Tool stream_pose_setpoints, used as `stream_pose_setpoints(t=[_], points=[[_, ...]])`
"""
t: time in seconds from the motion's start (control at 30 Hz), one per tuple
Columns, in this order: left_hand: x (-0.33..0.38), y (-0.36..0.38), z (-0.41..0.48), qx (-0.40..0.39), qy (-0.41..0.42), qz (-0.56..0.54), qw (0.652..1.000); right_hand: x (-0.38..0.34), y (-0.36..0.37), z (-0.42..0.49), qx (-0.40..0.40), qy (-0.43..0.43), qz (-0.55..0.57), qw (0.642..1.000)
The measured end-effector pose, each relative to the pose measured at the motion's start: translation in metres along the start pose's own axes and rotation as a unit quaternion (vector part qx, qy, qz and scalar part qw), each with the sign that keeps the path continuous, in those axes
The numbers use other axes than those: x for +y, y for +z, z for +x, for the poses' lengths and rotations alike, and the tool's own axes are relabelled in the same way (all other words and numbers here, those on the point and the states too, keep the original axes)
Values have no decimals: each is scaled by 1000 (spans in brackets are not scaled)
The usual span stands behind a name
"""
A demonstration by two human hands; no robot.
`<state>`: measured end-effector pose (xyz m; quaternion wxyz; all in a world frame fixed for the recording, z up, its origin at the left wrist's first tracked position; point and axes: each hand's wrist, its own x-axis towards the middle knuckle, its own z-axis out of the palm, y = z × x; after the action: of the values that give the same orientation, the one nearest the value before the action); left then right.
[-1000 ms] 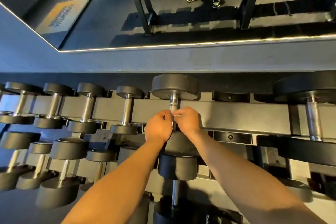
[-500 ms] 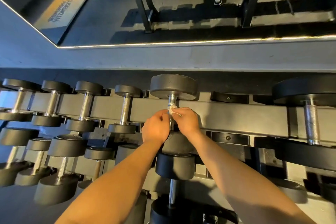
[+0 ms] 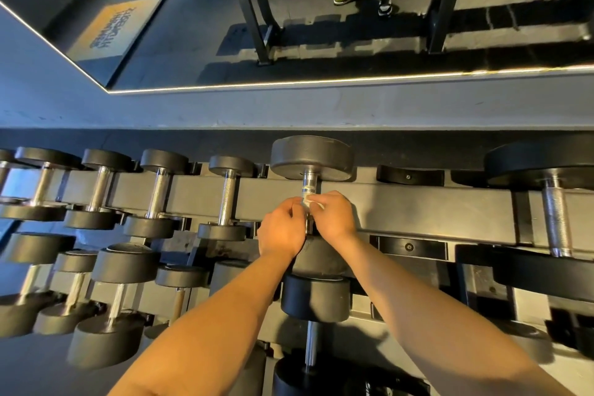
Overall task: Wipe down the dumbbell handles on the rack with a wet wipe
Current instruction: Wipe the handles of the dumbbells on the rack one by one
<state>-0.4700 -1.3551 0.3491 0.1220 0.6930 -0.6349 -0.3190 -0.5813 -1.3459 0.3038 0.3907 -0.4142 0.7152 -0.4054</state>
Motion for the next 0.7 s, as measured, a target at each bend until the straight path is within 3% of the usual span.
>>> stream_pose_setpoints(t=[0.1, 0.2, 0.4, 0.57, 0.7], points=[[1, -1, 0, -2, -2, -1, 1000, -15, -5, 12, 39, -7, -22, 999], [1, -2, 0, -4, 1, 1, 1000, -17, -1, 13, 18, -10, -65, 998], [0, -2, -1, -5, 11, 1, 1000, 0, 4, -9, -41, 53, -30, 997], [-2, -3, 0, -5, 13, -7, 1000, -19, -10, 7, 17, 23, 23, 999], [-2, -5, 2, -19, 19, -3, 1000, -17, -9, 5, 6, 4, -31, 999]])
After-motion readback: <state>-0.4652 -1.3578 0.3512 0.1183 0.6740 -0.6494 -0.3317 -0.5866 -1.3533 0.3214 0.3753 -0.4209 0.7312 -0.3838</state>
